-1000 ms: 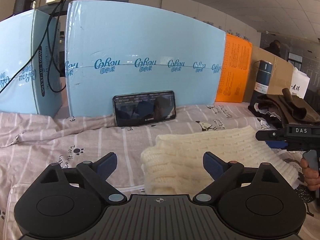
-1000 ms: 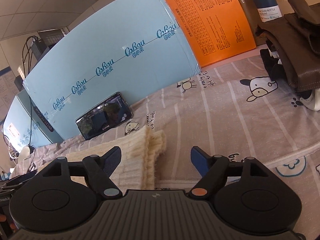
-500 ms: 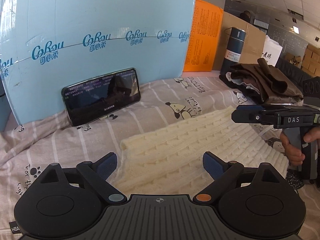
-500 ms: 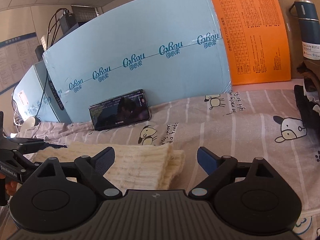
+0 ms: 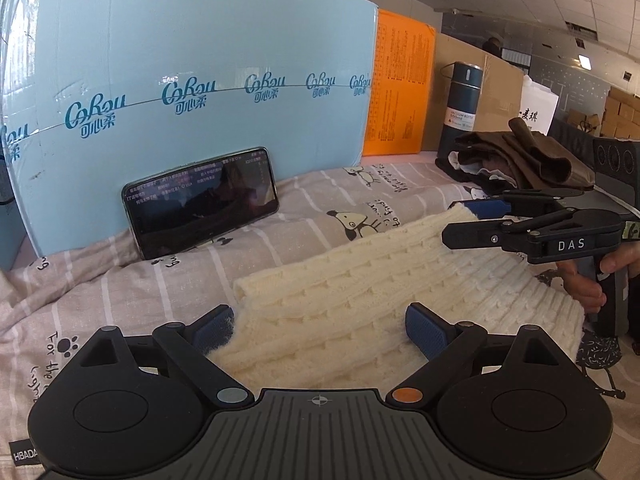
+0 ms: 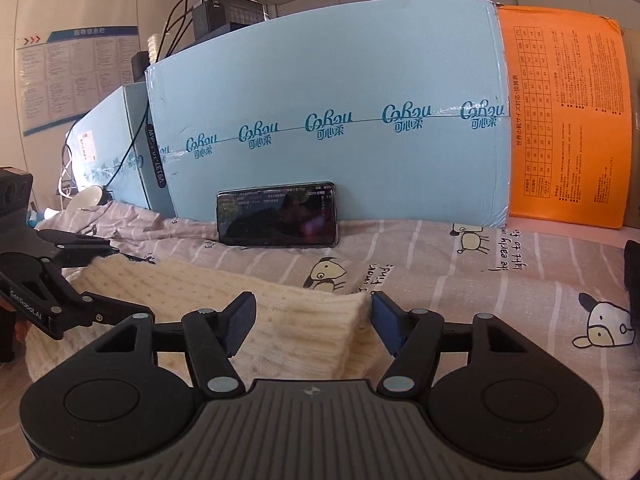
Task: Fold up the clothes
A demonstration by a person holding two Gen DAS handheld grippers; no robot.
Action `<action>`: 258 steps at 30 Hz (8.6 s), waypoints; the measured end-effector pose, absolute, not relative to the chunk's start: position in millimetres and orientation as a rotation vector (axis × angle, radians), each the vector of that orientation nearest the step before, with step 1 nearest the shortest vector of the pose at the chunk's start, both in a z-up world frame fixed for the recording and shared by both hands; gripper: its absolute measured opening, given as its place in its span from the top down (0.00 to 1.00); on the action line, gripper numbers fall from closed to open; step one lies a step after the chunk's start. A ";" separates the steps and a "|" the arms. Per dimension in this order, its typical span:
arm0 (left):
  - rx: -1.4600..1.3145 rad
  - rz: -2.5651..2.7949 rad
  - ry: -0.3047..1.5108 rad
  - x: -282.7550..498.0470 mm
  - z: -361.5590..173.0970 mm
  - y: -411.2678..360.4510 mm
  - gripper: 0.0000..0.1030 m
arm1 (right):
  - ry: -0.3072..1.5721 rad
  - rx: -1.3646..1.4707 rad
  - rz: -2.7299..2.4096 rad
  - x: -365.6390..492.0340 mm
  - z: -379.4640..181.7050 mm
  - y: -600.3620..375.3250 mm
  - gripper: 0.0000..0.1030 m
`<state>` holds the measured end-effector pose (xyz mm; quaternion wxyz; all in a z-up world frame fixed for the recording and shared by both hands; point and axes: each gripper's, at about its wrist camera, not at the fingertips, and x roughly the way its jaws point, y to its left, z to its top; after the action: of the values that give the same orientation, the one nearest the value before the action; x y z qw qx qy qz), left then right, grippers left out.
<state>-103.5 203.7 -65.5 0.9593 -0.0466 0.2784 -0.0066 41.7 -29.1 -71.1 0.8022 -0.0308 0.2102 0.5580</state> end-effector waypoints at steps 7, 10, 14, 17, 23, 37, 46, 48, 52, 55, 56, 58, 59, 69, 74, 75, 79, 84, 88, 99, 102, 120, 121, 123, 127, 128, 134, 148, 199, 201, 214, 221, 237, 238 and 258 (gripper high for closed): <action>-0.120 -0.039 0.516 -105.2 -63.7 204.7 0.10 | 0.462 -0.090 1.255 39.9 -74.6 -27.0 0.56; -0.109 -0.027 0.511 -106.2 -63.2 204.2 0.20 | 0.511 -0.052 1.239 48.4 -78.3 -27.8 0.83; -0.093 -0.028 0.506 -115.3 -62.6 203.6 0.39 | 0.422 0.045 1.337 35.1 -68.5 -46.6 0.90; -0.076 -0.045 0.471 -130.0 -59.1 200.1 0.39 | 0.368 0.097 1.450 18.7 -52.4 -61.2 0.91; -0.038 -0.091 0.337 -170.9 -40.5 186.6 0.39 | 0.281 0.174 1.636 -19.1 -26.0 -94.5 0.91; -0.036 -0.426 0.286 -266.9 -31.4 144.4 0.57 | 0.373 0.175 1.657 -72.8 -35.1 -188.7 0.86; -0.096 -0.536 0.455 -279.2 -58.9 117.6 0.56 | 0.340 0.249 1.633 -81.2 -28.1 -226.4 0.26; -0.088 -0.542 0.408 -283.3 -51.5 119.0 0.44 | 0.340 0.288 1.588 -71.4 -25.1 -227.2 0.15; -0.073 -0.554 0.314 -291.6 -36.8 121.9 0.20 | 0.449 0.305 1.377 -35.6 -30.3 -197.3 0.14; -0.165 -0.471 0.236 -287.6 -29.3 144.8 0.09 | 0.554 0.341 1.250 -1.5 -39.7 -163.4 0.14; -0.205 -0.411 0.231 -278.8 -30.0 155.8 0.04 | 0.585 0.347 1.214 9.1 -43.1 -151.0 0.14; -0.285 -0.252 0.243 -258.5 -33.8 176.9 0.03 | 0.648 0.343 1.146 29.9 -50.1 -122.6 0.14; -0.337 -0.131 0.277 -243.6 -38.5 189.2 0.03 | 0.676 0.336 1.109 38.8 -52.9 -107.5 0.14; -0.631 0.199 0.517 -155.4 -95.5 243.4 0.38 | 0.857 0.296 1.013 82.7 -100.1 -21.4 0.28; -0.556 0.228 0.526 -151.1 -91.8 228.5 0.78 | 0.866 0.320 1.056 84.2 -108.3 -26.4 0.83; -0.556 0.225 0.507 -151.9 -89.1 228.5 0.83 | 0.850 0.327 1.064 83.5 -105.0 -27.7 0.87; -0.537 0.211 0.436 -145.4 -70.9 231.5 0.89 | 0.729 0.386 1.103 80.1 -82.3 -35.8 0.89; -0.430 0.215 0.444 -113.1 -57.5 225.8 0.89 | 0.613 0.386 1.030 81.8 -71.5 -44.1 0.90; -0.334 0.250 0.563 -80.6 -73.1 218.5 0.87 | 0.708 0.322 0.954 95.0 -93.3 -36.8 0.89; -0.102 0.299 0.463 -87.2 -44.1 167.7 0.29 | 0.666 0.372 0.771 93.7 -89.1 -65.7 0.45; 0.025 0.166 0.505 -73.7 -44.7 128.6 0.26 | 0.641 0.392 0.746 89.9 -83.1 -74.6 0.42; -0.053 0.385 0.415 -96.7 -38.8 179.5 0.90 | 0.667 0.371 0.847 78.4 -78.5 -70.5 0.41; -0.056 0.429 0.395 -107.0 -36.2 186.3 0.90 | 0.667 0.370 0.849 78.1 -78.3 -70.4 0.41; -0.071 0.522 0.385 -123.0 -38.0 201.2 0.90 | 0.670 0.364 0.851 77.7 -78.5 -69.4 0.41; -0.107 0.650 0.467 -137.1 -55.7 231.9 0.89 | 0.673 0.346 0.864 76.0 -78.9 -66.5 0.41; -0.124 0.669 0.503 -138.7 -63.7 241.6 0.89 | 0.674 0.342 0.865 75.9 -79.2 -65.9 0.41; -0.152 0.738 0.593 -143.0 -86.9 261.9 0.54 | 0.681 0.317 0.873 75.3 -81.1 -62.7 0.41; -0.111 0.254 0.380 -198.3 -33.8 130.0 0.28 | 0.667 0.309 0.943 62.7 -69.9 -66.7 0.30; -0.072 0.360 0.150 -348.3 -54.9 122.6 0.00 | 0.390 -0.149 1.376 -90.2 -59.7 -141.3 0.00; -0.099 0.336 0.141 -343.6 -59.7 118.2 0.00 | 0.411 -0.168 1.391 -95.0 -63.0 -147.8 0.00; -0.317 0.316 0.326 -335.2 -78.8 108.8 0.00 | 0.415 -0.249 1.418 -130.9 -79.5 -175.3 0.00; -0.430 0.287 0.384 -342.2 -81.9 113.0 0.00 | 0.417 -0.239 1.430 -131.4 -83.7 -174.7 0.00; -0.452 0.297 0.410 -323.4 -90.7 120.4 0.00 | 0.310 -0.522 1.428 -144.1 -88.9 -155.4 0.00; -0.453 0.301 0.408 -323.4 -90.6 121.3 0.00 | 0.293 -0.542 1.441 -145.6 -88.2 -154.4 0.02; -0.443 0.458 0.147 -308.6 -60.5 152.6 0.00 | 0.121 -0.372 1.534 -99.4 -45.4 -121.6 0.84</action>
<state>-308.6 152.6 -60.5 0.9469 -0.2177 0.0720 0.2252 -99.4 -121.6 -45.4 0.7029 -0.1671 0.0543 0.6892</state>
